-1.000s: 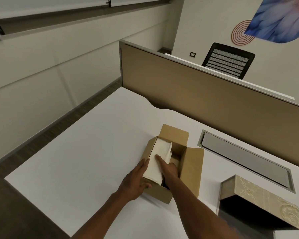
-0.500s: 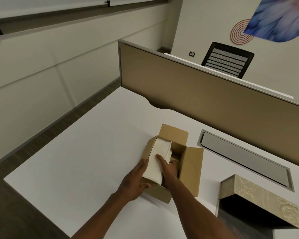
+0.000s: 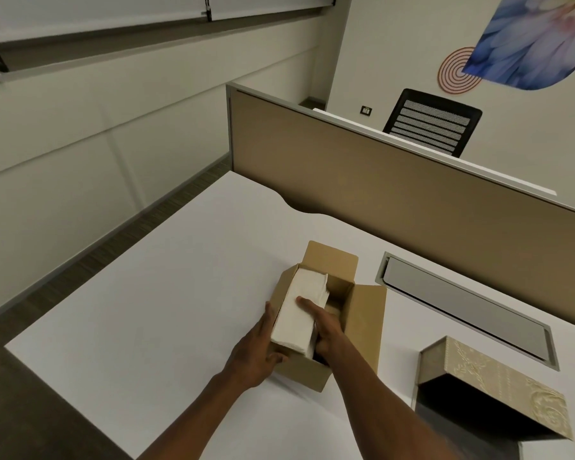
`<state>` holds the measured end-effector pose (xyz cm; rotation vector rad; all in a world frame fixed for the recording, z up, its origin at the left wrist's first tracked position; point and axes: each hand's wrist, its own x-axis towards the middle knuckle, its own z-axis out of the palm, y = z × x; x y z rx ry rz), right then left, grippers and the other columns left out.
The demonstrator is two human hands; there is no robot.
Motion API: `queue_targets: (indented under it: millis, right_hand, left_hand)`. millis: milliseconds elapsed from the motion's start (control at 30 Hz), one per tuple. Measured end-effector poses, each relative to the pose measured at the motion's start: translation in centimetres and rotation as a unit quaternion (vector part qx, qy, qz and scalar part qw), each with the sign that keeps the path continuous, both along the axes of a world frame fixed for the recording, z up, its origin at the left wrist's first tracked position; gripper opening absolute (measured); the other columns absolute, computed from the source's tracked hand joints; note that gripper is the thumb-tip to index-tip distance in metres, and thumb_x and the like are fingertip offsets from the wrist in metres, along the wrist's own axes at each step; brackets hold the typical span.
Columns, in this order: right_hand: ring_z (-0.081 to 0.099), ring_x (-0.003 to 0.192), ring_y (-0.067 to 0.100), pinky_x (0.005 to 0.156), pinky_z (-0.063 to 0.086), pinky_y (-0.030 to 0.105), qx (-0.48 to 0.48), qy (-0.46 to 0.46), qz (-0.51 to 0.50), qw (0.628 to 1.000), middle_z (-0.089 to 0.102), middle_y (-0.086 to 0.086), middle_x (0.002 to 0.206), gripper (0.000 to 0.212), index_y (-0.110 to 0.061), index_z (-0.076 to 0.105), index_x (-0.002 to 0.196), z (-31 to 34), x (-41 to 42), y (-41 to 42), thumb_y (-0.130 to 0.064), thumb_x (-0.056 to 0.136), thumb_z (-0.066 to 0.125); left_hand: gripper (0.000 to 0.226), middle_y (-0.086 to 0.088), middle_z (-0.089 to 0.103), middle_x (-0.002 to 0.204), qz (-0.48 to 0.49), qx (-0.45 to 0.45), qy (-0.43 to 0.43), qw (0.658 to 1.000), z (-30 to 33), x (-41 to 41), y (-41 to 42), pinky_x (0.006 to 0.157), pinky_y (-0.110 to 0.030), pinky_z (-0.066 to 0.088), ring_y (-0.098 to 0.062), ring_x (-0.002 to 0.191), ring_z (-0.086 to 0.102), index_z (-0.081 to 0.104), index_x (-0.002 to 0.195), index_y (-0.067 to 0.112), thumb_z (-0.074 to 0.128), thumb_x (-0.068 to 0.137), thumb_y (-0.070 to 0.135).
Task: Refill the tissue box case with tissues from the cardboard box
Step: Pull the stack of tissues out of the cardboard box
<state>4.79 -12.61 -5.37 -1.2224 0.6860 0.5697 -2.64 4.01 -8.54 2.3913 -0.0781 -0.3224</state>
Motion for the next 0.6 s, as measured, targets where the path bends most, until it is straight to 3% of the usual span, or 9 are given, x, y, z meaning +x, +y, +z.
queue_targets:
  millis: [233,333,433,533,600]
  right_hand:
    - [0.073,0.103,0.037,0.098,0.055,0.057,0.000,-0.022,-0.016,1.000,0.079,0.015,0.108,0.062,-0.010,0.067,0.122,2.0,-0.4,-0.4,-0.023,0.068,0.094]
    - [0.073,0.104,0.038,0.098,0.055,0.058,0.011,-0.036,-0.035,0.999,0.078,0.016,0.110,0.073,-0.009,0.066,0.125,2.8,-0.6,-0.8,-0.026,0.060,0.098]
    - [0.072,0.107,0.041,0.099,0.053,0.062,0.057,-0.046,-0.041,0.996,0.076,0.019,0.114,0.073,-0.008,0.065,0.126,4.2,-1.3,-1.3,-0.026,0.062,0.096]
    - [0.071,0.109,0.042,0.097,0.054,0.061,0.122,-0.059,-0.067,0.988,0.075,0.022,0.117,0.063,-0.008,0.061,0.129,5.0,-2.1,-2.1,-0.023,0.074,0.089]
    - [0.070,0.111,0.043,0.094,0.056,0.061,0.153,-0.073,-0.095,0.981,0.073,0.023,0.120,0.068,-0.008,0.059,0.133,5.5,-2.6,-2.4,-0.023,0.074,0.089]
  left_hand:
    - [0.122,0.004,0.026,0.161,0.004,0.000,-0.004,1.000,0.9,-0.2,0.0,0.107,-0.039,0.047,-0.020,0.138,0.042,-0.024,0.152,0.035,0.077,0.084,0.039]
    - [0.127,0.004,0.023,0.162,-0.001,-0.005,0.009,1.000,1.7,-0.1,0.4,0.105,-0.040,0.049,-0.022,0.140,0.041,-0.026,0.151,0.038,0.079,0.079,0.044]
    - [0.135,0.001,0.013,0.166,-0.008,-0.012,0.041,0.999,2.9,0.0,0.6,0.114,-0.045,0.040,-0.027,0.147,0.029,-0.025,0.152,0.037,0.083,0.072,0.050]
    - [0.143,0.007,-0.004,0.167,-0.032,-0.096,0.090,0.991,5.4,-0.4,0.8,0.120,-0.049,0.028,-0.025,0.153,0.012,-0.026,0.150,0.043,0.085,0.061,0.064]
    - [0.145,0.014,0.003,0.164,-0.014,-0.217,0.107,0.970,7.5,-1.3,0.2,0.118,-0.047,0.027,-0.018,0.150,0.014,-0.023,0.152,0.042,0.083,0.056,0.071]
